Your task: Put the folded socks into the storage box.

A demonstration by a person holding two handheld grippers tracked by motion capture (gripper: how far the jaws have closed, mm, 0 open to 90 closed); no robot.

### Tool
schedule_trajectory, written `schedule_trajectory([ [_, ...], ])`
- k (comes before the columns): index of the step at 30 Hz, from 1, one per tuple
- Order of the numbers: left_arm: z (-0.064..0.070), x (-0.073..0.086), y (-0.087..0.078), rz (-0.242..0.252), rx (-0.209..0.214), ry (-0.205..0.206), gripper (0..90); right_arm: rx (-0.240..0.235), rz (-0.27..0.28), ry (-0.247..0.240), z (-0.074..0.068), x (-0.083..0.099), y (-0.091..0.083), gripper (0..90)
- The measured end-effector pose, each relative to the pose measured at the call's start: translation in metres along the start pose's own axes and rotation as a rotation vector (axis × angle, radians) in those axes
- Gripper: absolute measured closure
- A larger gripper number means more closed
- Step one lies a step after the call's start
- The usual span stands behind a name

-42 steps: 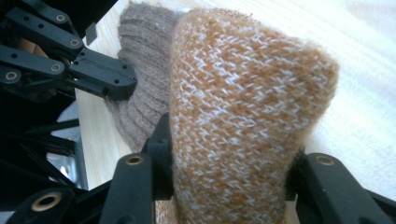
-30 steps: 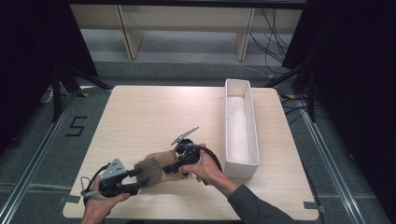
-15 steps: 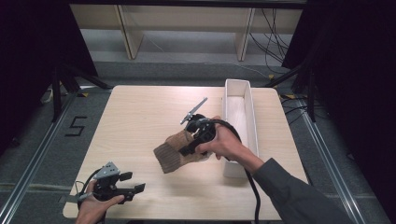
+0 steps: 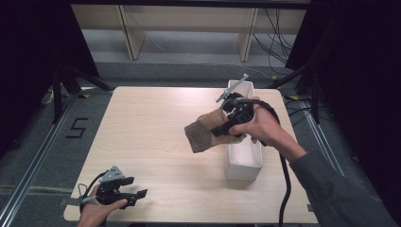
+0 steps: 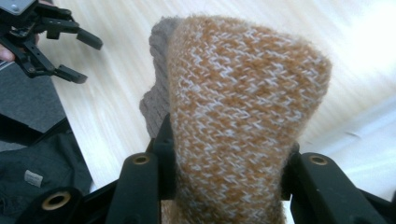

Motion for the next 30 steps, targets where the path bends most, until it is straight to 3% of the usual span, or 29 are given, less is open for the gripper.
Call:
schedule_trajectory([
  [1,-0.003,0.000,-0.002,-0.029,0.007,0.023,22.4,0.015,-0.001,0.000,0.003,0.001,-0.004,58.4],
  [2,-0.002,0.000,0.000,-0.012,0.009,0.000,22.5,0.024,-0.001,0.007,0.006,0.003,-0.010,58.3],
  [4,-0.001,0.001,0.000,-0.003,0.004,-0.006,22.7,0.046,0.002,0.014,0.013,0.007,-0.021,58.4],
  [7,-0.002,0.001,0.000,-0.023,0.002,0.024,23.0,0.068,-0.003,0.032,0.022,0.014,-0.034,58.3],
  [8,0.000,0.001,0.002,-0.005,0.009,-0.005,23.2,0.073,-0.008,0.043,0.025,0.016,-0.039,58.3],
  [10,0.000,0.001,0.003,-0.009,0.012,-0.001,23.4,0.101,-0.019,0.051,0.031,0.022,-0.048,58.3],
  [12,-0.002,0.001,0.001,-0.039,0.009,0.032,23.7,0.127,-0.023,0.054,0.038,0.026,-0.055,58.3],
  [14,-0.002,0.001,0.001,-0.037,0.010,0.029,23.8,0.144,-0.025,0.086,0.043,0.029,-0.060,58.3],
  [17,-0.002,0.001,0.001,-0.040,0.010,0.027,24.0,0.172,-0.028,0.089,0.054,0.035,-0.066,58.3],
  [19,-0.002,0.002,0.001,-0.048,0.013,0.034,24.8,0.181,-0.036,0.090,0.060,0.038,-0.067,58.3],
  [20,0.000,0.002,0.003,-0.028,0.017,0.009,25.5,0.185,-0.047,0.093,0.063,0.040,-0.067,58.3],
  [30,0.000,0.002,0.004,-0.028,0.018,0.014,25.6,0.225,-0.118,0.098,0.085,0.047,-0.055,58.2],
])
Point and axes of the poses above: each handheld gripper's, and its own axes: y roughly forward along the jaws, x roughly out of its underside, z roughly to its right, the point moved 2 cm from there along y, roughly forward along the jaws, and after that the axes turned 5 degrees about -z, right-handed, at the moved point
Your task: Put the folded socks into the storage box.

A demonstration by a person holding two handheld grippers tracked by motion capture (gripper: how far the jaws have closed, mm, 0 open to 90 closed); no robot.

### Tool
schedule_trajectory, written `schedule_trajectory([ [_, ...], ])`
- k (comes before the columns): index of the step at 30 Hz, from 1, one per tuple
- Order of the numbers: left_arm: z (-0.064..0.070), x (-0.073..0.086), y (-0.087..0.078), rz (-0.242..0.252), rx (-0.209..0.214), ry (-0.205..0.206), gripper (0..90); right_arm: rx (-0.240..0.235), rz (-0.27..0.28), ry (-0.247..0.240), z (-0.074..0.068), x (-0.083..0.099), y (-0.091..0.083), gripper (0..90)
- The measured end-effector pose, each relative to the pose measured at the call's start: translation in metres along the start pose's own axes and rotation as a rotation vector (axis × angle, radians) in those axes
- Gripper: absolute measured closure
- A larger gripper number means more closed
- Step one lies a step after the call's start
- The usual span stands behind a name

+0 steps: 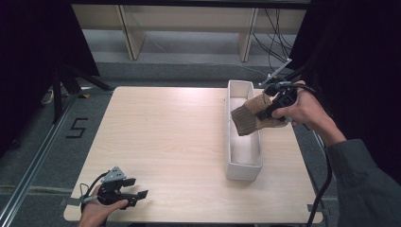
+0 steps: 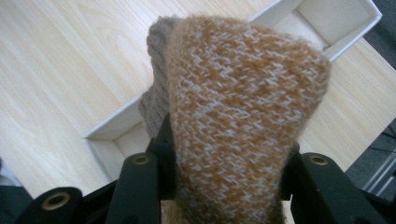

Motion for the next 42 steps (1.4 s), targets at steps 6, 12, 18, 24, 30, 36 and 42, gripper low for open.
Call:
schedule_trajectory([
  [6,0.001,0.000,0.000,-0.003,0.001,0.005,25.6,0.009,-0.020,0.025,0.009,-0.002,0.014,58.2],
  [12,0.000,0.000,0.000,-0.009,0.003,0.000,25.6,0.030,-0.037,0.030,0.017,-0.008,0.027,58.1],
  [18,0.000,0.001,0.000,-0.007,0.002,-0.002,25.7,0.056,-0.070,0.037,0.024,-0.014,0.041,58.1],
  [24,0.000,0.001,0.002,-0.002,0.003,-0.007,25.6,0.077,-0.080,0.029,0.027,-0.019,0.055,58.1],
  [30,-0.001,0.001,0.002,-0.035,-0.001,0.021,25.7,0.102,-0.093,0.020,0.032,-0.026,0.065,58.1],
  [36,-0.001,0.002,0.003,-0.041,0.001,0.023,25.7,0.139,-0.115,0.007,0.040,-0.032,0.080,58.0],
  [42,0.000,0.002,0.005,-0.048,0.005,0.025,25.7,0.188,-0.169,-0.060,0.035,-0.039,0.097,58.1],
])
Point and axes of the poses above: each handheld gripper's, and its own axes: y roughly forward along the jaws, x roughly out of its underside, z roughly to its right, the point moved 2 cm from there along y, roughly forward along the jaws, and after that the axes turned 5 degrees about -z, right-handed, at the moved point
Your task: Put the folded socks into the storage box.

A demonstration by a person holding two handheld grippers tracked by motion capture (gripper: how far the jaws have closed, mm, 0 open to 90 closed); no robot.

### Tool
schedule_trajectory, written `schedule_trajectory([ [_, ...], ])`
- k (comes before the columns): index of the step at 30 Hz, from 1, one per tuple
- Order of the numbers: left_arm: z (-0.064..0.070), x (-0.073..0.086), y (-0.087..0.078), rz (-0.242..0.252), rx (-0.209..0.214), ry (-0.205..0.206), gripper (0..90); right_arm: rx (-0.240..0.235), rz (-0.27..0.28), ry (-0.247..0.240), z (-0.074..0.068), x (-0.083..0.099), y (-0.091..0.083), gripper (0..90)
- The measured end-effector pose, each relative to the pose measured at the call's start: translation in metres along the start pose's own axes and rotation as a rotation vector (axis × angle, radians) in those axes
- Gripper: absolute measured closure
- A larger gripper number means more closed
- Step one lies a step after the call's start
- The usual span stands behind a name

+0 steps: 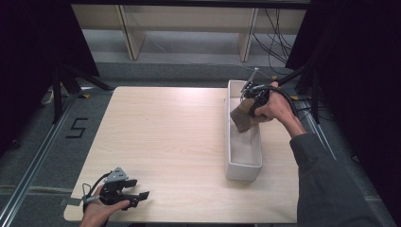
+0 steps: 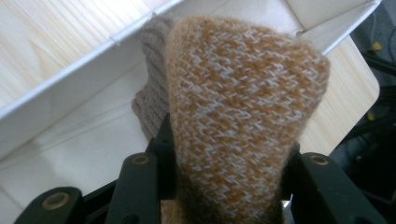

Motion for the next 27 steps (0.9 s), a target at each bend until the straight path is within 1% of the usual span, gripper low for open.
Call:
schedule_trajectory([
  [2,0.000,0.000,0.000,-0.005,-0.001,0.008,25.7,0.020,-0.023,-0.019,-0.004,-0.003,0.006,58.0],
  [3,0.001,0.000,0.001,0.002,-0.001,0.001,25.7,0.036,-0.034,-0.035,-0.005,-0.004,0.009,58.0],
  [5,0.000,0.001,0.000,-0.007,-0.005,0.008,25.6,0.050,-0.050,-0.047,-0.010,-0.006,0.012,58.0],
  [7,0.000,0.001,-0.001,0.001,-0.009,0.002,25.6,0.050,-0.047,-0.079,-0.015,-0.007,0.015,58.0],
  [8,0.000,0.001,-0.001,0.008,-0.008,0.001,25.7,0.057,-0.045,-0.103,-0.019,-0.007,0.015,58.0],
  [9,0.000,0.001,-0.001,0.005,-0.008,0.002,25.6,0.061,-0.047,-0.127,-0.021,-0.006,0.015,57.9],
  [11,0.000,0.001,-0.001,0.000,-0.010,0.006,25.6,0.056,-0.038,-0.159,-0.025,-0.004,0.017,57.7],
  [12,0.001,0.001,0.000,0.006,-0.009,0.002,25.6,0.050,-0.040,-0.159,-0.028,-0.002,0.017,57.6],
  [13,0.003,0.000,0.001,0.024,-0.008,-0.015,25.6,0.033,-0.032,-0.153,-0.033,0.000,0.017,57.5],
  [14,0.001,0.001,0.000,0.002,-0.011,0.010,25.6,0.006,-0.009,-0.164,-0.038,0.003,0.019,57.4],
  [17,0.001,0.001,-0.001,-0.002,-0.013,0.009,25.6,-0.010,0.008,-0.198,-0.045,0.009,0.021,57.1],
  [18,0.001,0.001,-0.001,-0.008,-0.011,0.012,25.6,-0.015,0.011,-0.217,-0.048,0.011,0.022,57.0],
  [19,0.001,0.001,0.000,-0.003,-0.016,0.007,25.6,-0.027,0.009,-0.199,-0.053,0.014,0.023,56.8],
  [20,0.001,0.001,0.000,0.003,-0.016,0.006,25.6,-0.035,0.018,-0.225,-0.054,0.016,0.025,56.6],
  [21,0.001,0.001,0.000,-0.001,-0.016,0.008,25.6,-0.042,0.019,-0.223,-0.056,0.017,0.026,56.5],
  [24,0.001,0.001,0.000,-0.005,-0.013,0.010,25.6,-0.046,0.030,-0.252,-0.062,0.021,0.030,55.8],
  [25,0.001,0.001,-0.001,-0.009,-0.013,0.014,25.6,-0.048,0.027,-0.254,-0.063,0.022,0.030,55.6],
  [27,0.001,0.001,0.000,-0.004,-0.014,0.008,25.6,-0.054,0.029,-0.259,-0.066,0.023,0.032,54.8],
])
Point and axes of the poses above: each handheld gripper's, and its own axes: y roughly forward along the jaws, x roughly out of its underside, z roughly to its right, the point moved 2 cm from there along y, roughly forward along the jaws, and after that the axes turned 5 degrees about -z, right-handed, at the moved point
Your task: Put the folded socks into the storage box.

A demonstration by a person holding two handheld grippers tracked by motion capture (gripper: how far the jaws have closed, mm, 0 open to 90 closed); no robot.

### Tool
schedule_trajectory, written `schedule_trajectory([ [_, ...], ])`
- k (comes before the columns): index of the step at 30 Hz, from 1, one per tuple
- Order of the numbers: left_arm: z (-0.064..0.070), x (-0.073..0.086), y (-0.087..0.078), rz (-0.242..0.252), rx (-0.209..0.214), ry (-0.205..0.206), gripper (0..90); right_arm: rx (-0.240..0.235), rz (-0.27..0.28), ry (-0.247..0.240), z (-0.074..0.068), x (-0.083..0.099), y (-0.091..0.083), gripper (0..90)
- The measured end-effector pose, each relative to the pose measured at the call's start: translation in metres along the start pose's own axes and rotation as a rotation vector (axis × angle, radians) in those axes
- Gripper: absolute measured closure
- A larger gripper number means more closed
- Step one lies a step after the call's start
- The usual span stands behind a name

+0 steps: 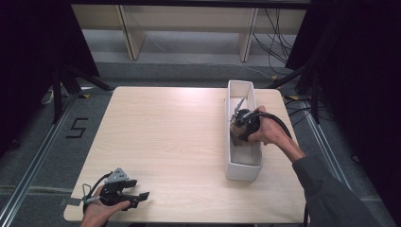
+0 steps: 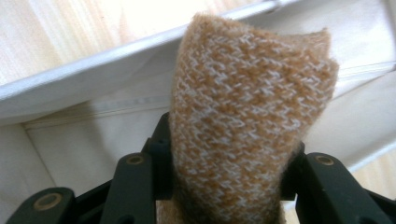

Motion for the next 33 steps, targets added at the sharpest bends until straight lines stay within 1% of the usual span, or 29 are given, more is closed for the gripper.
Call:
schedule_trajectory([
  [1,0.000,0.000,0.000,0.000,0.000,0.003,25.6,-0.003,0.001,0.011,-0.003,0.001,0.002,54.3],
  [2,0.000,0.000,-0.001,0.003,0.003,0.005,25.6,-0.006,0.001,-0.006,-0.004,0.001,0.003,53.7],
  [3,0.000,0.000,-0.001,0.003,0.001,0.004,25.6,-0.012,0.002,-0.008,-0.005,0.002,0.005,53.1],
  [4,0.000,0.000,-0.001,0.005,0.000,-0.001,25.6,-0.023,0.010,0.000,-0.007,0.004,0.007,52.4],
  [5,0.002,0.000,0.001,0.029,0.004,-0.028,25.6,-0.020,0.015,0.001,-0.008,0.005,0.008,51.6],
  [6,0.002,0.000,0.001,0.031,0.001,-0.027,25.6,-0.027,0.016,0.007,-0.010,0.005,0.008,50.6],
  [7,0.001,0.000,0.000,0.014,-0.001,-0.007,25.6,-0.029,0.023,0.000,-0.011,0.006,0.009,49.6],
  [8,0.000,0.000,0.000,-0.001,0.001,0.004,25.6,-0.030,0.023,0.009,-0.013,0.007,0.009,48.6],
  [10,0.000,0.000,-0.001,0.000,0.001,0.004,25.6,-0.044,0.042,0.013,-0.014,0.009,0.009,46.1],
  [12,0.000,0.000,-0.001,0.001,0.001,0.005,25.6,-0.058,0.056,0.033,-0.015,0.011,0.007,43.4],
  [13,0.000,0.000,0.000,0.015,-0.003,-0.006,25.6,-0.075,0.071,0.037,-0.015,0.012,0.004,42.2],
  [14,0.000,0.000,-0.001,0.007,-0.004,-0.004,25.6,-0.083,0.085,0.054,-0.014,0.014,0.001,41.3],
  [15,-0.001,0.000,-0.001,0.001,-0.003,-0.002,25.6,-0.093,0.100,0.054,-0.013,0.016,-0.001,41.4],
  [16,-0.001,0.000,-0.001,0.004,-0.003,-0.003,25.6,-0.094,0.104,0.064,-0.013,0.017,-0.004,41.6],
  [17,-0.001,0.000,-0.001,0.004,-0.003,-0.002,25.6,-0.097,0.118,0.055,-0.012,0.019,-0.007,41.7],
  [19,0.000,0.000,-0.001,0.006,-0.003,-0.006,25.6,-0.107,0.144,0.085,-0.011,0.022,-0.015,42.2],
  [20,0.000,0.000,-0.001,0.004,-0.003,-0.004,25.6,-0.100,0.159,0.077,-0.010,0.022,-0.019,47.1],
  [21,-0.001,0.000,-0.001,0.002,-0.003,0.002,25.6,-0.098,0.161,0.073,-0.011,0.022,-0.022,49.9],
  [23,0.000,0.000,-0.001,0.000,-0.002,0.005,25.6,-0.089,0.154,0.065,-0.011,0.021,-0.022,54.8],
  [24,0.000,0.000,-0.001,-0.001,-0.003,0.004,25.7,-0.094,0.146,0.070,-0.011,0.020,-0.021,56.0],
  [25,0.000,0.000,-0.001,0.001,-0.003,0.003,25.7,-0.095,0.142,0.060,-0.012,0.019,-0.019,57.0],
  [26,0.001,0.000,0.000,0.018,0.000,-0.015,25.7,-0.097,0.132,0.058,-0.013,0.018,-0.018,57.9],
  [27,0.001,0.000,0.001,0.027,0.000,-0.023,25.8,-0.098,0.128,0.037,-0.014,0.017,-0.017,58.6],
  [28,-0.001,0.001,0.000,0.005,-0.003,0.000,25.8,-0.096,0.116,0.032,-0.016,0.016,-0.016,59.1],
  [31,-0.001,0.001,0.000,0.000,-0.002,0.001,25.9,-0.102,0.076,-0.018,-0.022,0.014,-0.012,59.8],
  [33,-0.001,0.001,0.000,-0.006,-0.001,0.002,25.8,-0.097,0.055,-0.059,-0.026,0.013,-0.009,59.8],
])
Point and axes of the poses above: each handheld gripper's, and its own axes: y roughly forward along the jaws, x roughly out of its underside, z roughly to its right, the point moved 2 cm from there along y, roughly forward along the jaws, and after that the axes turned 5 degrees about -z, right-handed, at the moved point
